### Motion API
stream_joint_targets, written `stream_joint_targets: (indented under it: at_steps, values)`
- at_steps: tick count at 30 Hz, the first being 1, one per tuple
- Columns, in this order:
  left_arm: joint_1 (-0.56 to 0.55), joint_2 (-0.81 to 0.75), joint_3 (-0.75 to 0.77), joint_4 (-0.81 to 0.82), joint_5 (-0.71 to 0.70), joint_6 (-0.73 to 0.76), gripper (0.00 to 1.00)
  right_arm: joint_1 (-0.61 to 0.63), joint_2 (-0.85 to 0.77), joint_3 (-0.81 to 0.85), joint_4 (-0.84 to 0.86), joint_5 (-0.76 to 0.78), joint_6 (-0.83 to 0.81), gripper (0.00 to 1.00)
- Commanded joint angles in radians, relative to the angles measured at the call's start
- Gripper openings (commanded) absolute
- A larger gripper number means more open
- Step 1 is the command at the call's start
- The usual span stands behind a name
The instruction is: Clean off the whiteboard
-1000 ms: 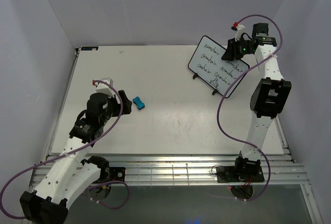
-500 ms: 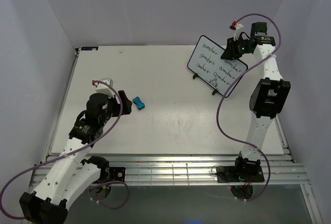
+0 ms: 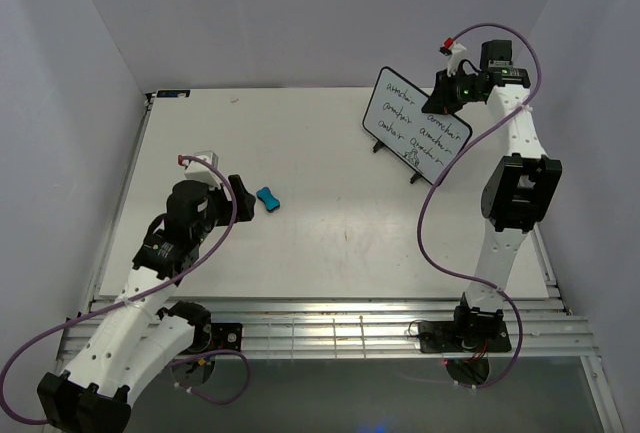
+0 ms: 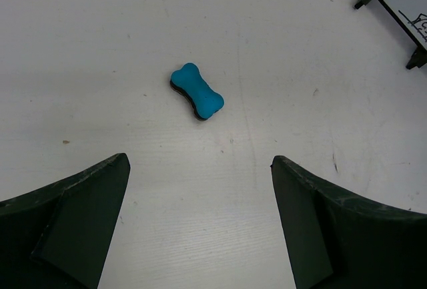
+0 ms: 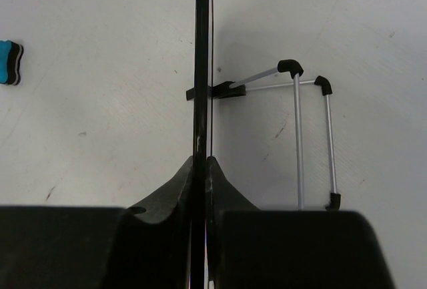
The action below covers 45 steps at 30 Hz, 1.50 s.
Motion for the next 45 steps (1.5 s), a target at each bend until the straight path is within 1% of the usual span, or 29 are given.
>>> stream_joint_targets:
  at_steps: [1, 4, 9, 14, 16, 17, 19, 20, 21, 22, 23, 24, 25, 26, 27, 28, 29, 30, 31, 32, 34, 35, 37, 38, 41, 42, 45]
  values:
    - [-0.004, -0.025, 0.012, -0.001, 0.004, 0.002, 0.98, -0.003, -0.113, -0.007, 0.071, -0.003, 0.030, 0.08]
    - [-0.004, -0.025, 0.010, -0.001, -0.002, -0.001, 0.98, -0.001, -0.142, -0.013, 0.090, 0.034, 0.053, 0.08]
    - [-0.004, -0.028, 0.013, -0.004, -0.022, -0.007, 0.98, 0.002, -0.228, -0.053, 0.189, 0.077, 0.116, 0.08]
    - [-0.004, -0.029, 0.015, -0.014, -0.071, -0.030, 0.98, 0.003, -0.289, -0.063, 0.213, 0.067, 0.190, 0.08]
    - [-0.004, -0.028, 0.023, -0.032, -0.131, -0.044, 0.98, 0.006, -0.311, -0.074, 0.222, 0.028, 0.207, 0.08]
    - [-0.004, -0.028, 0.027, -0.037, -0.146, -0.053, 0.98, 0.017, -0.343, -0.086, 0.229, 0.033, 0.233, 0.08]
    - [-0.004, -0.028, 0.029, -0.046, -0.165, -0.071, 0.98, 0.034, -0.386, -0.152, 0.260, 0.042, 0.254, 0.08]
    - [-0.004, -0.028, 0.033, -0.050, -0.166, -0.079, 0.98, 0.054, -0.441, -0.192, 0.280, 0.053, 0.297, 0.08]
    - [-0.004, -0.032, 0.030, -0.057, -0.166, -0.107, 0.98, 0.059, -0.473, -0.286, 0.301, 0.065, 0.320, 0.08]
    - [-0.004, -0.035, 0.027, -0.057, -0.166, -0.117, 0.98, 0.092, -0.509, -0.345, 0.358, 0.103, 0.345, 0.08]
    - [-0.003, -0.037, 0.024, -0.055, -0.168, -0.128, 0.98, 0.135, -0.588, -0.408, 0.387, 0.158, 0.377, 0.08]
    - [-0.003, -0.037, 0.024, -0.060, -0.171, -0.139, 0.98, 0.163, -0.627, -0.524, 0.407, 0.218, 0.435, 0.08]
    - [-0.003, -0.034, 0.026, -0.066, -0.171, -0.145, 0.98, 0.193, -0.666, -0.583, 0.427, 0.338, 0.461, 0.08]
    - [-0.003, -0.035, 0.026, -0.069, -0.171, -0.147, 0.98, 0.251, -0.741, -0.636, 0.458, 0.411, 0.504, 0.08]
    - [-0.003, -0.032, 0.027, -0.070, -0.171, -0.147, 0.98, 0.281, -0.777, -0.746, 0.479, 0.457, 0.568, 0.08]
    - [-0.003, -0.031, 0.027, -0.072, -0.174, -0.147, 0.98, 0.313, -0.817, -0.804, 0.501, 0.572, 0.614, 0.08]
    - [-0.003, -0.029, 0.029, -0.073, -0.170, -0.145, 0.98, 0.377, -0.889, -0.859, 0.542, 0.626, 0.653, 0.08]
    - [-0.003, -0.026, 0.030, -0.075, -0.167, -0.145, 0.98, 0.403, -0.917, -0.910, 0.559, 0.655, 0.676, 0.08]
    - [-0.003, -0.016, 0.035, -0.077, -0.166, -0.150, 0.98, 0.428, -0.946, -1.001, 0.570, 0.721, 0.738, 0.08]
    - [-0.003, -0.006, 0.040, -0.081, -0.153, -0.153, 0.98, 0.468, -0.996, -1.046, 0.578, 0.763, 0.768, 0.08]
    - [-0.003, 0.020, 0.058, -0.089, -0.115, -0.151, 0.98, 0.500, -1.032, -1.118, 0.593, 0.807, 0.791, 0.08]
    - [-0.003, 0.058, 0.064, -0.093, -0.095, -0.159, 0.98, 0.525, -1.056, -1.172, 0.590, 0.818, 0.793, 0.08]
    - [-0.003, 0.107, 0.075, -0.110, -0.065, -0.185, 0.98, 0.540, -1.067, -1.211, 0.576, 0.835, 0.793, 0.08]
    - [-0.003, 0.160, 0.082, -0.112, -0.055, -0.214, 0.98, 0.561, -1.070, -1.232, 0.567, 0.849, 0.791, 0.08]
    - [-0.003, 0.251, 0.108, -0.112, -0.010, -0.266, 0.98, 0.606, -1.084, -1.260, 0.549, 0.912, 0.787, 0.08]
    - [-0.004, 0.314, 0.115, -0.110, -0.007, -0.304, 0.98, 0.617, -1.090, -1.266, 0.542, 0.927, 0.788, 0.08]
    - [-0.015, 0.409, 0.147, -0.101, -0.024, -0.352, 0.98, 0.648, -1.115, -1.280, 0.532, 0.945, 0.782, 0.08]
